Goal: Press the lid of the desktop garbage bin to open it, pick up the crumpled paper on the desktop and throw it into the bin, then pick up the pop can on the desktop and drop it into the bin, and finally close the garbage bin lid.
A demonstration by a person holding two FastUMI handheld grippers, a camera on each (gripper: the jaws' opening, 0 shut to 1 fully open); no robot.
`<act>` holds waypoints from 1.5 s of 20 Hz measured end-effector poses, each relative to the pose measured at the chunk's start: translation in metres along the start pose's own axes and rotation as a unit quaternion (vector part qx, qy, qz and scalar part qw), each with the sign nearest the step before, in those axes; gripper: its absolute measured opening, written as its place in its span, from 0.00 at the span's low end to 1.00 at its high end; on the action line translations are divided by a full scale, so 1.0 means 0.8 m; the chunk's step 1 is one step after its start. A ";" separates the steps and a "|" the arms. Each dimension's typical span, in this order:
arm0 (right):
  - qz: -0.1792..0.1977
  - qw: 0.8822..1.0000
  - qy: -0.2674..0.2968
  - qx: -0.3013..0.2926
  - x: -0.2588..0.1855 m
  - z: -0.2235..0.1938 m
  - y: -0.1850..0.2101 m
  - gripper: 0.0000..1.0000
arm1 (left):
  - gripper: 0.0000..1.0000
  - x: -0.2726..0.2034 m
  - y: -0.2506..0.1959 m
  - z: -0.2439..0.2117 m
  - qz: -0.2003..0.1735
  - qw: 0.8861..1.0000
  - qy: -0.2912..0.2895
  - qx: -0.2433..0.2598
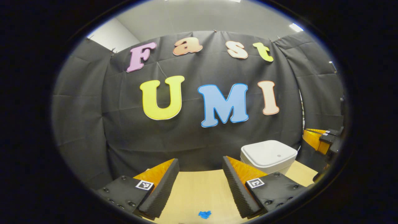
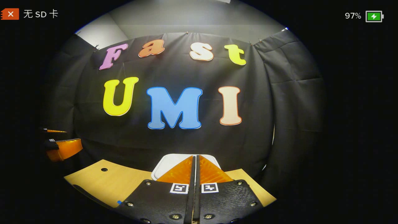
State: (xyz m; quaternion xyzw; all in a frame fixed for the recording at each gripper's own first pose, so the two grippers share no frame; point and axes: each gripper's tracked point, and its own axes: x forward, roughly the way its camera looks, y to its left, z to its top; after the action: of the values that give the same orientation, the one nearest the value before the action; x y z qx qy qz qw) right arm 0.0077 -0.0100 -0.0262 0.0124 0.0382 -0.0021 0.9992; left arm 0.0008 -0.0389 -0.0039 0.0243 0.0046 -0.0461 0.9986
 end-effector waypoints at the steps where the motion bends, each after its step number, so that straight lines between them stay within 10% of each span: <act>1: 0.002 1.000 0.001 0.000 0.003 -0.001 -0.001 0.01 | 0.95 0.003 0.000 0.000 -0.001 1.000 0.001 0.001; 30: 0.034 0.997 0.074 -0.012 0.082 -0.081 0.016 0.01 | 0.97 0.008 -0.006 0.006 -0.006 1.000 -0.006 0.012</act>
State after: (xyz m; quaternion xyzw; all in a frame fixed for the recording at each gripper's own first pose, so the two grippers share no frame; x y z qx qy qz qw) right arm 0.0683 0.0044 -0.0954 0.0022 0.1114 0.0329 0.9932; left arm 0.0064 -0.0443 0.0010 0.0358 -0.0019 -0.0526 0.9980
